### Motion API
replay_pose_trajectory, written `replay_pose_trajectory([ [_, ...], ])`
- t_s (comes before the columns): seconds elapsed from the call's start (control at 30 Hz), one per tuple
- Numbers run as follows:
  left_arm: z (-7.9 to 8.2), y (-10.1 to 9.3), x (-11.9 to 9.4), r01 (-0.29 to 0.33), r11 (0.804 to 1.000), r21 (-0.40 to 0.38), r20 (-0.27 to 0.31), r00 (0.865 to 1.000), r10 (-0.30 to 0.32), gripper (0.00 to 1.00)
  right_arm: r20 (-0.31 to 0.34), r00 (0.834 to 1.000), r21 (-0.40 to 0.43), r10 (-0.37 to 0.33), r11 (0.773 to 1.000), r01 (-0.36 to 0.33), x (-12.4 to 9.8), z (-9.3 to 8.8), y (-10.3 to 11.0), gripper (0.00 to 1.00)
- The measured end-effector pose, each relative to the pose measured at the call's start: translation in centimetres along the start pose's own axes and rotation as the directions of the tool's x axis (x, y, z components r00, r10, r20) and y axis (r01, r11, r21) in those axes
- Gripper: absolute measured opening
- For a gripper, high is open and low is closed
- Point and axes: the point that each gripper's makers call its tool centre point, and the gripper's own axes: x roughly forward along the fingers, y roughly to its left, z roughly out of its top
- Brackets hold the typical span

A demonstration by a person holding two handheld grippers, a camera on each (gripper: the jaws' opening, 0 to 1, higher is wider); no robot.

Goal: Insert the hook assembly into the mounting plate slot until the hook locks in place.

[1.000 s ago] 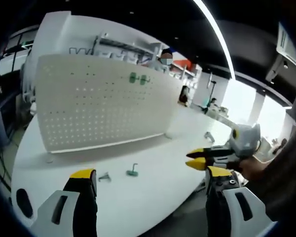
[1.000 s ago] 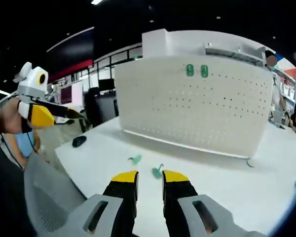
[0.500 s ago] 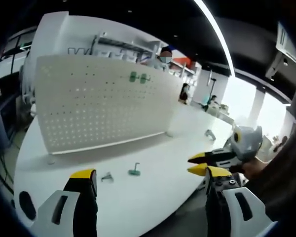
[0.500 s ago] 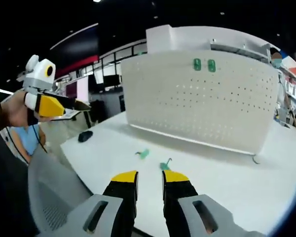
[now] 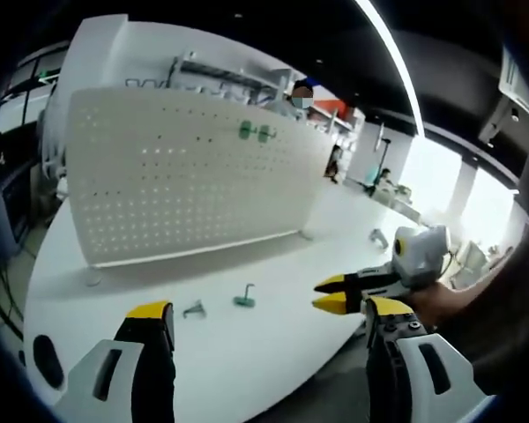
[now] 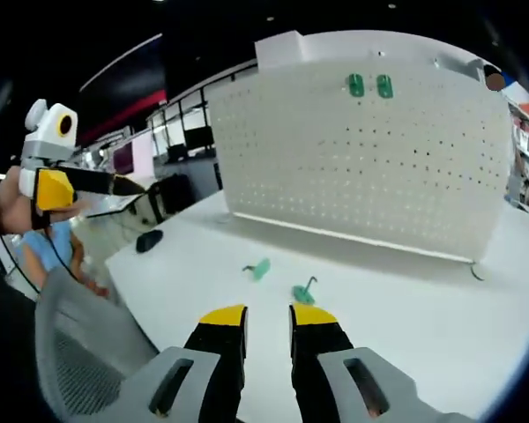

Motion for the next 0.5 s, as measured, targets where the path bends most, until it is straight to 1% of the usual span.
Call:
replay_pose_trajectory([
  [0.17, 0.5, 0.2, 0.0, -0.006, 1.000, 0.004, 0.003, 1.000, 0.006, 0.91, -0.006, 1.000, -0.012, 0.009, 1.000, -0.009, 1.5, 0.1, -0.2, 0.17],
  [0.27, 0.6, 0.2, 0.1, -0.005, 1.000, 0.015, -0.004, 1.000, 0.006, 0.91, -0.017, 1.000, -0.023, 0.018, 1.000, -0.018, 2.6, 0.0, -0.4, 0.18],
  [0.3, 0.5, 0.1, 0.1, -0.004, 1.000, 0.015, -0.006, 1.000, 0.004, 0.91, -0.030, 0.999, -0.025, 0.021, 0.999, -0.022, 3.1, -0.1, -0.6, 0.18],
  [0.33, 0.6, 0.1, 0.1, -0.002, 1.000, 0.015, -0.007, 1.000, 0.003, 0.91, -0.032, 0.999, -0.026, 0.021, 0.999, -0.022, 3.3, -0.1, -0.6, 0.18],
  [0.5, 0.4, 0.1, 0.2, -0.008, 1.000, 0.010, -0.009, 1.000, 0.008, 0.91, -0.022, 1.000, -0.004, 0.016, 1.000, -0.016, 5.0, 0.5, -1.3, 0.19],
])
